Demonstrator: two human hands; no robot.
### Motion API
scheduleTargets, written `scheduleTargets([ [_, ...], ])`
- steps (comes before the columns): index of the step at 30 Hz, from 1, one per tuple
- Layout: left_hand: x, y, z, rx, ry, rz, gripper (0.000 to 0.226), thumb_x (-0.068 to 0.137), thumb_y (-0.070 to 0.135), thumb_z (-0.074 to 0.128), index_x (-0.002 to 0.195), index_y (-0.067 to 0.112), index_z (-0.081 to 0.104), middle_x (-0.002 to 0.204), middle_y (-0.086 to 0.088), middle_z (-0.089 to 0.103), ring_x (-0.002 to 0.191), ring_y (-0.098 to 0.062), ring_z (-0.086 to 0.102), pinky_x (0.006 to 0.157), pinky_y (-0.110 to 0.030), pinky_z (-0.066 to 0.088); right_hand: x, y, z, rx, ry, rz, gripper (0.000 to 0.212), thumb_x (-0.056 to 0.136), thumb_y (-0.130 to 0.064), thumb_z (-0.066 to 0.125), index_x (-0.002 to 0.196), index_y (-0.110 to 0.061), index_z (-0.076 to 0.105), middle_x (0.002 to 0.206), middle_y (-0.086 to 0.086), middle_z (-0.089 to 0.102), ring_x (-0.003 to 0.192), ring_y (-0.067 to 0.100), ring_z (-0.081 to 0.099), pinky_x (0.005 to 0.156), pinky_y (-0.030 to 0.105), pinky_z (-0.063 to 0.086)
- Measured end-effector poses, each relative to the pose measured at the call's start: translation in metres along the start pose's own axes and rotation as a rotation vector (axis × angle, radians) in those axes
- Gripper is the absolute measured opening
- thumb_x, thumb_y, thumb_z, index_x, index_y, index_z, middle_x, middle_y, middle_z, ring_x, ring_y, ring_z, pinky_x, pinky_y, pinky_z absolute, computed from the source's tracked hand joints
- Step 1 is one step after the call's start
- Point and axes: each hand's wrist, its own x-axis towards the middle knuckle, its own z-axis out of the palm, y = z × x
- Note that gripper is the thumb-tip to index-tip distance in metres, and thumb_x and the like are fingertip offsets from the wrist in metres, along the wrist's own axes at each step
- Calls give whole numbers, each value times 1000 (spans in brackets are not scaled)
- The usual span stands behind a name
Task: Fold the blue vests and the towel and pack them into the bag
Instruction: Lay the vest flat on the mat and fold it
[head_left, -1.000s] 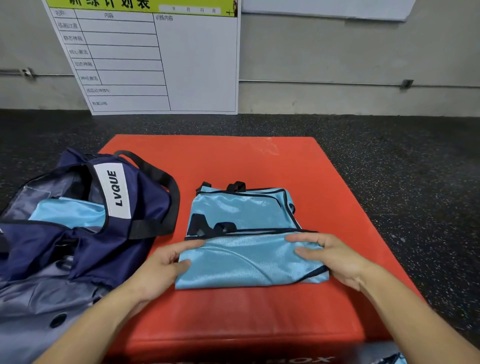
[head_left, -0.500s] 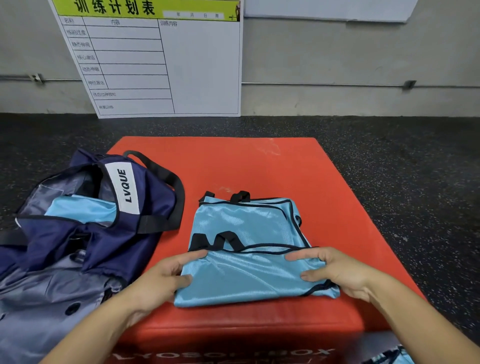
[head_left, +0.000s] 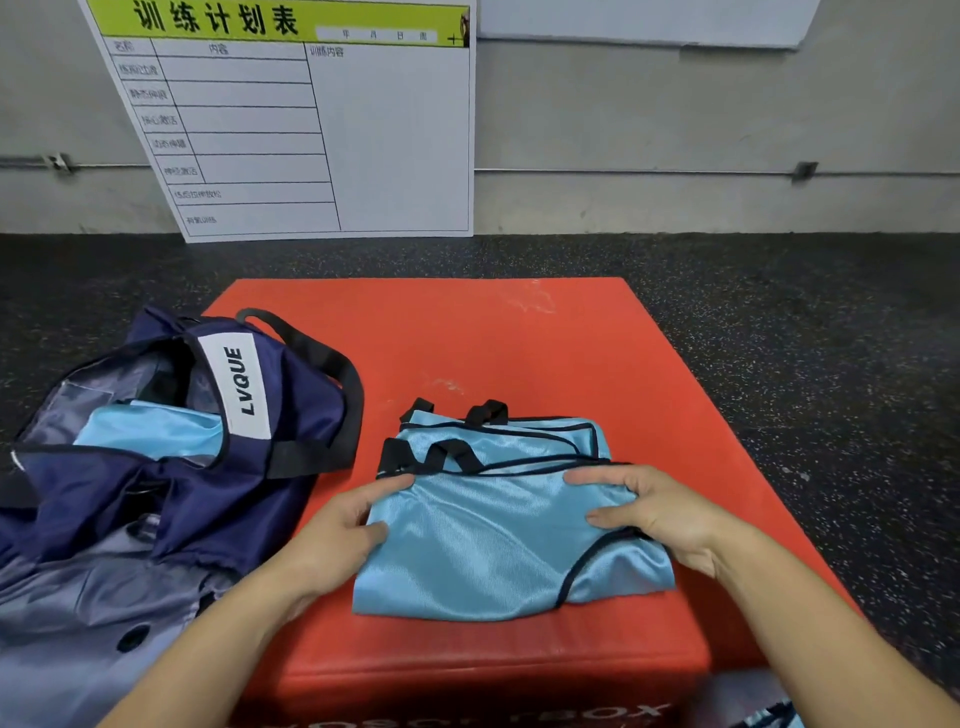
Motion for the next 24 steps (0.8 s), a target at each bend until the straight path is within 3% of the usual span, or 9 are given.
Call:
scheduleTargets([
  [5, 23, 5, 1, 102, 26, 41, 64, 96, -8, 48, 133, 42, 60, 131, 16, 65, 115, 1, 62, 99, -23, 50, 18, -1, -3, -10, 58, 0, 49, 86, 9, 72, 122, -25, 74, 133, -11, 63, 113, -5, 61, 82, 9, 50],
  [7, 30, 6, 1, 151, 41, 73, 66, 95, -8, 47, 131, 46, 58, 126, 17, 66, 107, 5, 63, 100, -23, 50, 24, 1, -4, -39, 60, -2, 50, 86, 8, 74, 121, -28, 75, 135, -11, 63, 119, -2, 58, 88, 9, 50],
  [9, 36, 8, -2, 212, 46, 131, 67, 95, -5, 47, 132, 52, 55, 112, 17, 69, 84, 2, 61, 84, -21, 51, 29, 0, -9, -64, 71, -26, 51, 85, 5, 75, 120, -32, 75, 136, -13, 64, 127, 2, 56, 105, 19, 46],
  [12, 46, 13, -7, 252, 79, 256, 68, 97, 0, 47, 140, 52, 50, 120, 22, 66, 77, -19, 57, 77, -32, 50, 34, -6, -19, -73, 100, -109, 54, 86, 3, 75, 121, -39, 74, 134, -21, 64, 130, -2, 53, 115, 27, 39],
  [15, 52, 14, -8, 302, 133, 273, 66, 97, -1, 48, 136, 51, 54, 127, 22, 63, 94, -27, 65, 89, -34, 51, 42, -4, -26, -127, 109, -102, 53, 86, 0, 76, 120, -41, 73, 135, -24, 62, 134, -5, 47, 118, 28, 34],
  [19, 51, 20, 3, 347, 119, 304, 69, 94, -6, 47, 137, 48, 52, 139, 18, 59, 114, 6, 58, 102, -17, 42, 51, -2, -26, -212, 87, -74, 53, 87, -3, 77, 121, -44, 72, 138, -25, 59, 137, -3, 43, 121, 31, 29],
  [20, 53, 22, 4, 330, 134, 317, 68, 93, -7, 47, 140, 43, 53, 138, 16, 59, 109, 5, 60, 99, -16, 42, 52, -4, -27, -202, 103, -89, 53, 87, -3, 76, 121, -44, 72, 137, -26, 59, 136, -5, 43, 119, 29, 29],
  [22, 58, 20, 3, 306, 177, 300, 64, 94, -6, 48, 143, 35, 54, 134, 4, 64, 99, -12, 63, 97, -30, 48, 55, -7, -32, -186, 148, -108, 54, 87, -2, 76, 123, -42, 71, 134, -28, 59, 135, -7, 44, 118, 26, 28],
  [24, 63, 14, 3, 328, 184, 219, 60, 95, -5, 48, 143, 30, 55, 135, -12, 63, 113, -27, 59, 105, -43, 45, 59, -4, -33, -219, 157, -95, 53, 87, -2, 76, 124, -40, 71, 133, -30, 57, 136, -3, 44, 121, 30, 28],
])
